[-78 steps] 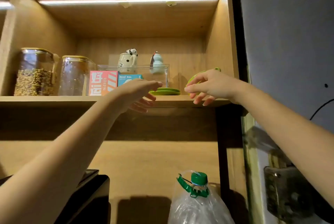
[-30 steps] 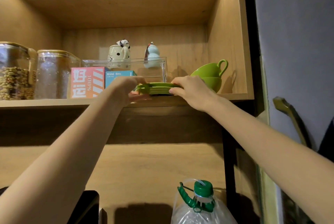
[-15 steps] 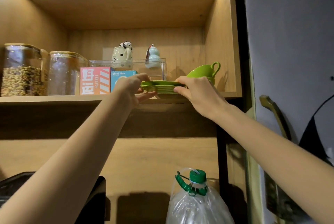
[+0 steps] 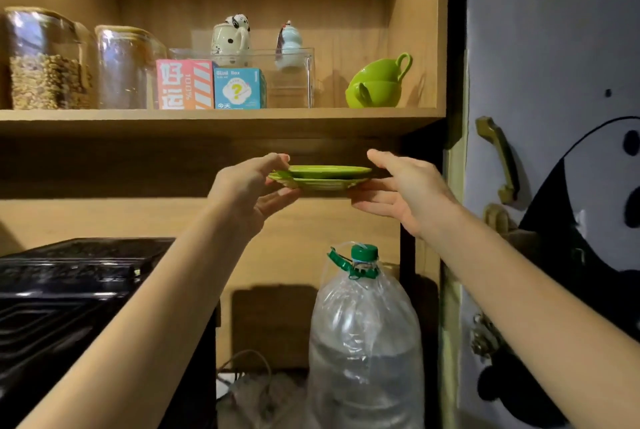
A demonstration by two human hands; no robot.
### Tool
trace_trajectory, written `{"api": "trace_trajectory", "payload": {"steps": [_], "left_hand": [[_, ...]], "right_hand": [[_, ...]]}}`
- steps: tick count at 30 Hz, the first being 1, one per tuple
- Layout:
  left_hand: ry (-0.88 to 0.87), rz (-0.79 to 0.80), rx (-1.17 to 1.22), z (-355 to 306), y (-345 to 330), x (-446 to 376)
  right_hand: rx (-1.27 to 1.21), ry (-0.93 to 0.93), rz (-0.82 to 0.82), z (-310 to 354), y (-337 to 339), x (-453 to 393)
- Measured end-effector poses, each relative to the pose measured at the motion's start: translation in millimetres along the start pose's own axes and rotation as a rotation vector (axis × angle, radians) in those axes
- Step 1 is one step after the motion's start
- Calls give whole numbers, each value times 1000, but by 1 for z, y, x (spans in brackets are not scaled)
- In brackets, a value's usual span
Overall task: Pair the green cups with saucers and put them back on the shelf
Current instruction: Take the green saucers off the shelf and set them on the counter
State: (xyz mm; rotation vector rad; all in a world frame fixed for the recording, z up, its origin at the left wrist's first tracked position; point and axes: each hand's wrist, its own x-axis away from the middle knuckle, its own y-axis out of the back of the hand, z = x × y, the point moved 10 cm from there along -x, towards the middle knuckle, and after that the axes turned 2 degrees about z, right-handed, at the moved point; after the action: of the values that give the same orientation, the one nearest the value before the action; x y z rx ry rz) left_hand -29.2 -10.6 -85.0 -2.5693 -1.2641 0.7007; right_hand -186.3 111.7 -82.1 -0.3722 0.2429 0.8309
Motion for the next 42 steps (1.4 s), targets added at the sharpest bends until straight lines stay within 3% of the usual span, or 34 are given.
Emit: {"api": "trace_trajectory", "payload": {"steps": [4, 12, 27, 32, 42], "left_hand": [[15, 3, -4, 45, 15, 35], [66, -38, -87, 144, 58, 101], [568, -182, -217, 345, 168, 202], [696, -189, -321, 394, 200, 232], [742, -154, -618, 430, 231, 254]], "right_hand": [[32, -205, 46, -58, 12, 23], [168, -437, 20, -172, 56, 84], [321, -752, 46, -375, 88, 192], [410, -858, 76, -436, 93, 220], [434, -1010, 27, -505, 99, 258]]}}
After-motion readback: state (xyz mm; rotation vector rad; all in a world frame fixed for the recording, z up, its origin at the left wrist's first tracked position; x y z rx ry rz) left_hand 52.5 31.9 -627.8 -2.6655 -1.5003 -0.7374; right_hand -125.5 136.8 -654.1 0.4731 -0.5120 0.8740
